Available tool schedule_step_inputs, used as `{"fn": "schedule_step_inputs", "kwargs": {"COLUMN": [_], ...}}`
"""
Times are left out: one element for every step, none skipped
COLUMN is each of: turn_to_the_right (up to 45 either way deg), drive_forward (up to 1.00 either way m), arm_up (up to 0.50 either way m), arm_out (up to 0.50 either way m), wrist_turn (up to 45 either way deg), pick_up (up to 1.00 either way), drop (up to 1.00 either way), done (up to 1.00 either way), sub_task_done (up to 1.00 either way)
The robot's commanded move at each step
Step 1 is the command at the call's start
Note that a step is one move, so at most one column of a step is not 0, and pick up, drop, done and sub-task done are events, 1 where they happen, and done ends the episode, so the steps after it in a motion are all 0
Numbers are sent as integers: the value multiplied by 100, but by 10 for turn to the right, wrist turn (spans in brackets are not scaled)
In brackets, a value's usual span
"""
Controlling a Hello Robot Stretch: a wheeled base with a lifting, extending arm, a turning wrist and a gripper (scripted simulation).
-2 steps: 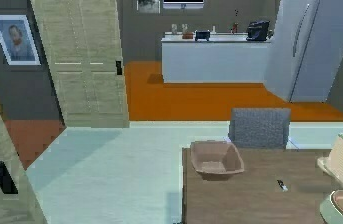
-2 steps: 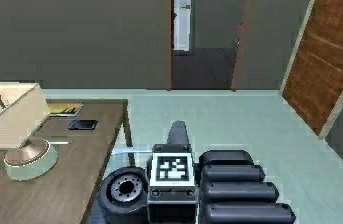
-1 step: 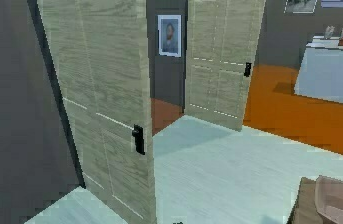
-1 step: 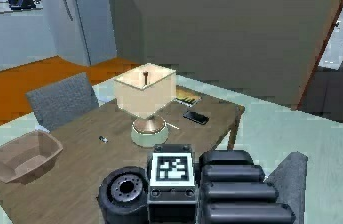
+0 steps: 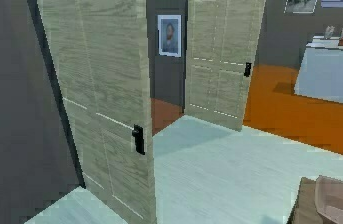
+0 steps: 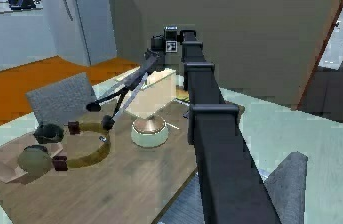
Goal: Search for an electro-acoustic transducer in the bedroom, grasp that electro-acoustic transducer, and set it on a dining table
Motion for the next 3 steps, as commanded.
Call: {"fn": "schedule_step_inputs", "kwargs": {"turn_to_the_right": [0, 0, 0], "drive_forward": [0, 0, 0], "arm_up": [0, 0, 0], "arm_out": [0, 0, 0], "wrist_turn": [450, 450, 240], "pick_up": [0, 0, 0], "drop": [0, 0, 0], "done": [0, 0, 0], "sub_task_done": [0, 0, 0]}}
